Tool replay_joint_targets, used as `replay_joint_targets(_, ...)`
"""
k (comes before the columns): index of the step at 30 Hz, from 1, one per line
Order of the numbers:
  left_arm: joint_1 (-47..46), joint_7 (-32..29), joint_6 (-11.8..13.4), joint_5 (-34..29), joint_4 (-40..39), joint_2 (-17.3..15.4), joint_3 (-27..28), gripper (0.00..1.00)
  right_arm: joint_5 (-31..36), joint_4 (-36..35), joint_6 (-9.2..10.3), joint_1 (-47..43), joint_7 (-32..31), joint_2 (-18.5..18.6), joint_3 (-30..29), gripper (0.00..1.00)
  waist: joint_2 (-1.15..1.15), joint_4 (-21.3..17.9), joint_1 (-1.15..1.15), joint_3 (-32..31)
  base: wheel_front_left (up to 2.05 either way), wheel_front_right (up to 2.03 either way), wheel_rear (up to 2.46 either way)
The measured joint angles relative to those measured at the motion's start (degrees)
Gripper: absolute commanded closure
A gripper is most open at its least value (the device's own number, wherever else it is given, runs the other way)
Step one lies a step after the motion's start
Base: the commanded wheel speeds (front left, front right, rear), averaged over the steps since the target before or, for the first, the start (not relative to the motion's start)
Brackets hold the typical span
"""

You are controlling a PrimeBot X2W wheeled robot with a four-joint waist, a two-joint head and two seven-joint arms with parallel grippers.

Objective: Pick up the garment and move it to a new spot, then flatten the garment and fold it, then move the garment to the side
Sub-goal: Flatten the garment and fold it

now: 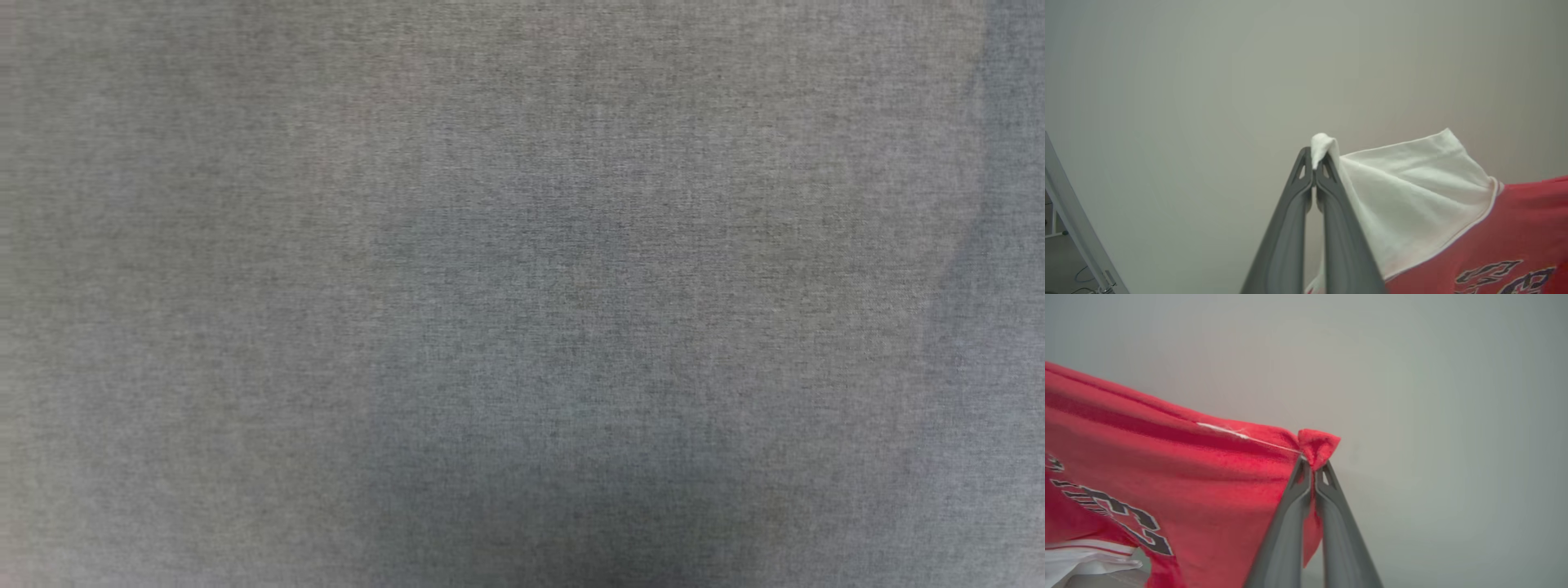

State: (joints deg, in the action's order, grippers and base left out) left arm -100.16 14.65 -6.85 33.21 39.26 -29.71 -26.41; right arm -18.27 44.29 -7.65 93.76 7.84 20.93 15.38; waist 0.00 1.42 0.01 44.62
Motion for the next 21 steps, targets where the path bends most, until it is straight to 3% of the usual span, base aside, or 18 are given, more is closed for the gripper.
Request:
replay_joint_targets(8, 20.6, 0.0, -0.1, 0.6, -8.9, 3.8, 1.0, 1.00, -4.4, -0.9, 0.05, -10.4, 3.2, 2.3, 6.2, 1.00, 0.00, 1.4, -0.01, -3.9, 0.00, 0.00, 0.00)
replay_joint_targets(21, 50.4, -0.3, -0.3, 1.7, -10.9, 3.9, -5.5, 1.00, -13.5, -7.3, 0.05, -35.5, 4.3, 6.9, 20.6, 1.00, 0.00, 2.6, -0.02, -14.7, 0.00, 0.00, 0.00)
